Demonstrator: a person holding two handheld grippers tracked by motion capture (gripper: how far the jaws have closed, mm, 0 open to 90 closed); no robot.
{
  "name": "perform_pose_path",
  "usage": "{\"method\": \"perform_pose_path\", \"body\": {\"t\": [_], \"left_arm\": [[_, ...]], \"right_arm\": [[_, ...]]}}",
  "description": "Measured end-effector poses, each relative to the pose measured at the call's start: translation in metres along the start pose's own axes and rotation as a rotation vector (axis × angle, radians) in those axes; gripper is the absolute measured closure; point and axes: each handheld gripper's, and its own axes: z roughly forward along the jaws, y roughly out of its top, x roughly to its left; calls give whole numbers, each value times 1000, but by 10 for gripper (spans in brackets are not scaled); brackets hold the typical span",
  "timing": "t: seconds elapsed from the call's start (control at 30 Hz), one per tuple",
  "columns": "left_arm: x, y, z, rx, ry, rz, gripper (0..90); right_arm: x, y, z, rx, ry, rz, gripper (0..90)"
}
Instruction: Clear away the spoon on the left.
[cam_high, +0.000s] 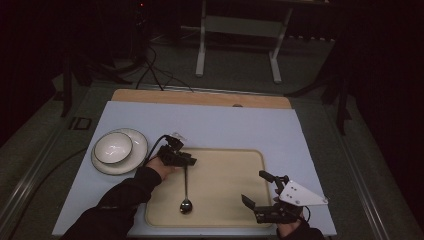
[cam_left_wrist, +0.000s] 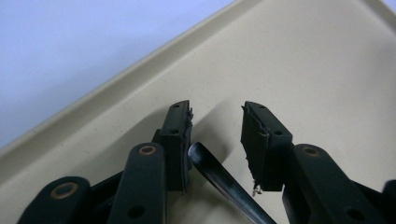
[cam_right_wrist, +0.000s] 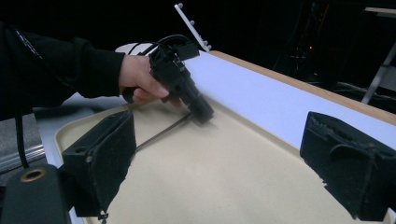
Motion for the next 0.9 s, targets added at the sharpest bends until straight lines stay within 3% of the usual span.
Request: {"method": "perform_pose_path", "body": {"t": [0.17, 0.33, 0.43, 0.47, 0.53, 0.77, 0.9], "left_arm": [[-4, 3, -2, -18, 29, 17, 558], [-4, 5, -5, -22, 55, 4, 514], [-7, 6, -7, -31, 62, 4, 439], [-11, 8, -12, -56, 45, -5, 439], [-19, 10, -21, -94, 4, 31, 259], [-38, 13, -45, -138, -15, 96, 150], [-46, 12, -60, -157, -33, 111, 14]], "right_arm": [[0, 0, 0, 0, 0, 1, 108], [0, 0, 0, 1, 0, -1, 107], [0, 0, 0, 0, 0, 0, 107], [0, 0, 0, -1, 0, 1, 107], [0, 0, 0, -1, 0, 2, 108], [0, 0, 0, 3, -3, -1, 108], [0, 0, 0, 1, -5, 3, 108]]}}
